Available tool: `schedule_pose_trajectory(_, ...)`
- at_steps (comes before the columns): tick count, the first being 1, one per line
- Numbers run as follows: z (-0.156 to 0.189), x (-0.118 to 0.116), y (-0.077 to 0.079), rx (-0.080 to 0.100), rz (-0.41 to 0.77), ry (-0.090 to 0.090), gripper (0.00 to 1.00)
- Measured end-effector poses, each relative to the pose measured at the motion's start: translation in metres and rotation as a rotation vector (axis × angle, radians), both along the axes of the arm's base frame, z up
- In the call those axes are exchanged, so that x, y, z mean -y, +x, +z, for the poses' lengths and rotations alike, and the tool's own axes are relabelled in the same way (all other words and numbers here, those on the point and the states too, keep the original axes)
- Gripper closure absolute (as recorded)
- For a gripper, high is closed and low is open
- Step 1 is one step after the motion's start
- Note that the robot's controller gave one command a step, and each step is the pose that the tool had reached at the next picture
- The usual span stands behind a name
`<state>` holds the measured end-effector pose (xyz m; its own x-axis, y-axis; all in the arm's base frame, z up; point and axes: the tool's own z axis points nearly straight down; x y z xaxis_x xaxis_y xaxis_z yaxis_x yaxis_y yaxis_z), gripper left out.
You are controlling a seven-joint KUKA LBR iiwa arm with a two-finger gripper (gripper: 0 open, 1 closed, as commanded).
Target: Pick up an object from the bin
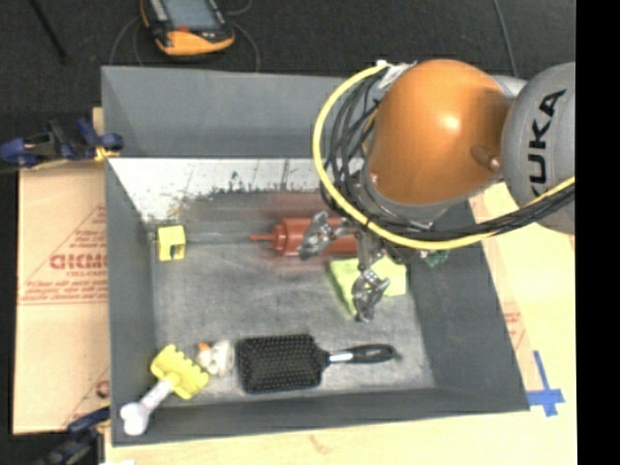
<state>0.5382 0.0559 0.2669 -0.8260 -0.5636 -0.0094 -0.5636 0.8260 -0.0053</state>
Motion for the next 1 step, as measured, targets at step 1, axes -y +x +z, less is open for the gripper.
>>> schedule_pose_trajectory(1, -0.0197, -0.0176, -0.0083, -0.01, 0.18, -0.002, 0.0)
